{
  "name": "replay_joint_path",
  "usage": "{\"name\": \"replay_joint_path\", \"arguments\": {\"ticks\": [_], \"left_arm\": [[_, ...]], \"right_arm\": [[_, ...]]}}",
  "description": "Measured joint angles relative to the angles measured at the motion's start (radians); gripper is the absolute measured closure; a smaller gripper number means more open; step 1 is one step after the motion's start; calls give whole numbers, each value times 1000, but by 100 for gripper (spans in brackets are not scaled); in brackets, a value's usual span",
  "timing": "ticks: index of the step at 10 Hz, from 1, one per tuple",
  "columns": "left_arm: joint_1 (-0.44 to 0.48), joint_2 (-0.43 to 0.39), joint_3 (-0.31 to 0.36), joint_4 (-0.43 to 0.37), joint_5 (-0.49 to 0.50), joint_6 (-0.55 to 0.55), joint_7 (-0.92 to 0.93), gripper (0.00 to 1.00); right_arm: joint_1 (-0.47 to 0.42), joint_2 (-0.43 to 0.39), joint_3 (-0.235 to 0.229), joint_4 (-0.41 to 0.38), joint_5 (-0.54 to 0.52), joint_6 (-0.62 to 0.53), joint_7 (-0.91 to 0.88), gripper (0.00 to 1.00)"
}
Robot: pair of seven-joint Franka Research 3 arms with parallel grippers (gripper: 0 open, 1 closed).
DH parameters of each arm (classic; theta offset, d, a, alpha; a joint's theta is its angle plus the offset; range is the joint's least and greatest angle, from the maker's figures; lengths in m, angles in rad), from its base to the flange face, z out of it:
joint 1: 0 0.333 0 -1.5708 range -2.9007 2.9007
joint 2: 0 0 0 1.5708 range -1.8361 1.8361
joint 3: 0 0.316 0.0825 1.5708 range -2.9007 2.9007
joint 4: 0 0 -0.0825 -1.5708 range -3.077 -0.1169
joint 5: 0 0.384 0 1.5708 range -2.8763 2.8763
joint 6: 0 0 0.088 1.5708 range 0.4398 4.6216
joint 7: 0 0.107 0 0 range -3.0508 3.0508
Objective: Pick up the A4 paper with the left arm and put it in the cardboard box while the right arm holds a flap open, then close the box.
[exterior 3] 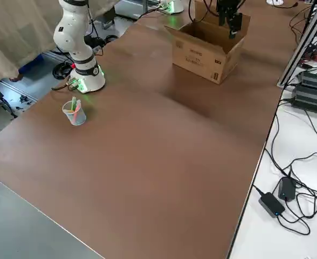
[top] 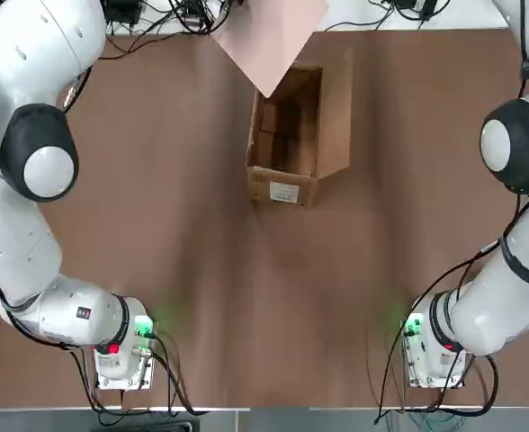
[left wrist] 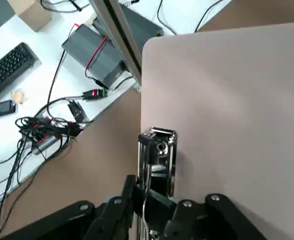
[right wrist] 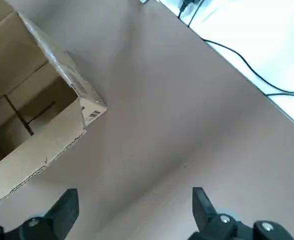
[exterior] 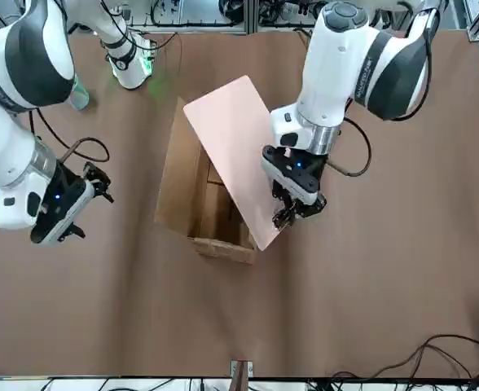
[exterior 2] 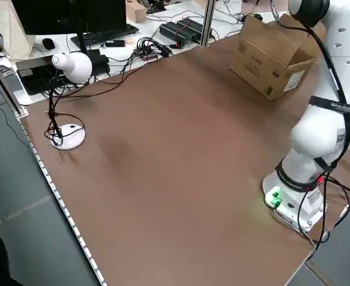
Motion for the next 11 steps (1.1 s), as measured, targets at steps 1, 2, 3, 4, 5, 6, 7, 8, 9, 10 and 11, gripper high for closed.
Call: {"name": "replay_joint_path", "arguments": {"ticks": [1,2,3,4,5,6,7,8,9,10,11], "left_arm": [[-3,4,0,0,19,20,43,97],[-12,11,0,1,58,37,102,97],[-30,18,0,2,115,44,137,97],[-51,21,0,2,165,45,144,97],[-69,22,0,2,200,44,157,97],[-87,24,0,2,238,44,176,97],[-105,30,1,2,287,44,197,97],[-124,38,2,3,320,44,203,97],[-147,49,10,8,339,44,203,97],[-186,58,48,23,344,44,203,97],[-246,66,114,42,345,45,204,97]], "right_arm": [[-1,0,-14,0,0,-4,14,0],[-2,0,-28,0,0,-12,31,0],[-4,0,-43,0,0,-18,77,0],[-8,0,-55,-1,0,-24,156,0],[-11,0,-67,-1,0,-30,245,0],[-14,0,-83,-1,0,-36,329,0],[-16,0,-103,-1,0,-51,422,0],[-17,0,-118,-1,0,-60,502,0],[-18,-1,-126,-1,0,-65,578,0],[-18,-2,-131,-1,0,-70,641,0],[-18,-3,-135,-1,0,-74,690,0]]}}
